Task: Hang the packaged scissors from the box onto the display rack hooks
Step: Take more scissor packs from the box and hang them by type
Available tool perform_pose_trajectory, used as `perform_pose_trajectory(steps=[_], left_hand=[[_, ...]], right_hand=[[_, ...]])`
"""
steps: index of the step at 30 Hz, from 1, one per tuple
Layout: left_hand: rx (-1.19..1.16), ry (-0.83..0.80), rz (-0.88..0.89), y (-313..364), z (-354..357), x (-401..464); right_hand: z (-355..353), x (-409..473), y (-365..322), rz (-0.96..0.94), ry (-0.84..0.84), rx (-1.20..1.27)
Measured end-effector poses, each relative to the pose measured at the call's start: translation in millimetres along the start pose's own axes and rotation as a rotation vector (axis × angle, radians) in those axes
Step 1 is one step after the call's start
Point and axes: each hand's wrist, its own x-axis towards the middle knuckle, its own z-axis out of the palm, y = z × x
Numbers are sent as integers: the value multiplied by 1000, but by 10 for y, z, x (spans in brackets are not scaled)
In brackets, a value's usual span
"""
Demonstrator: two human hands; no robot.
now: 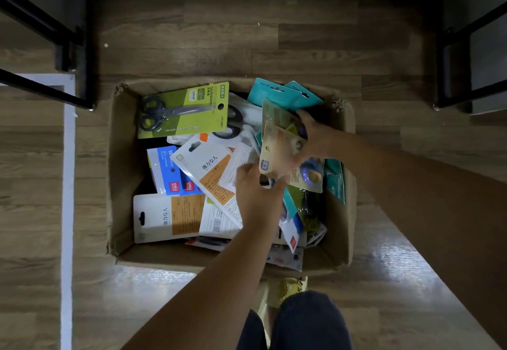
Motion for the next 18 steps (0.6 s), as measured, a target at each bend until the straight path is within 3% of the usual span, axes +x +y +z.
perform_pose_trajectory(steps=[5, 10, 13, 18], left_hand=[[-332, -69, -259, -60, -15, -27], [-542, -21, -471, 10, 111, -84], [-551, 40, -495, 43, 185, -28], [-534, -9, -501, 28, 210, -45]], right_hand=[[61, -58, -14, -11, 15, -90], [157, -182, 29, 24, -33, -262], [234, -217, 46, 42, -65, -325], [262, -254, -3, 14, -49, -277]])
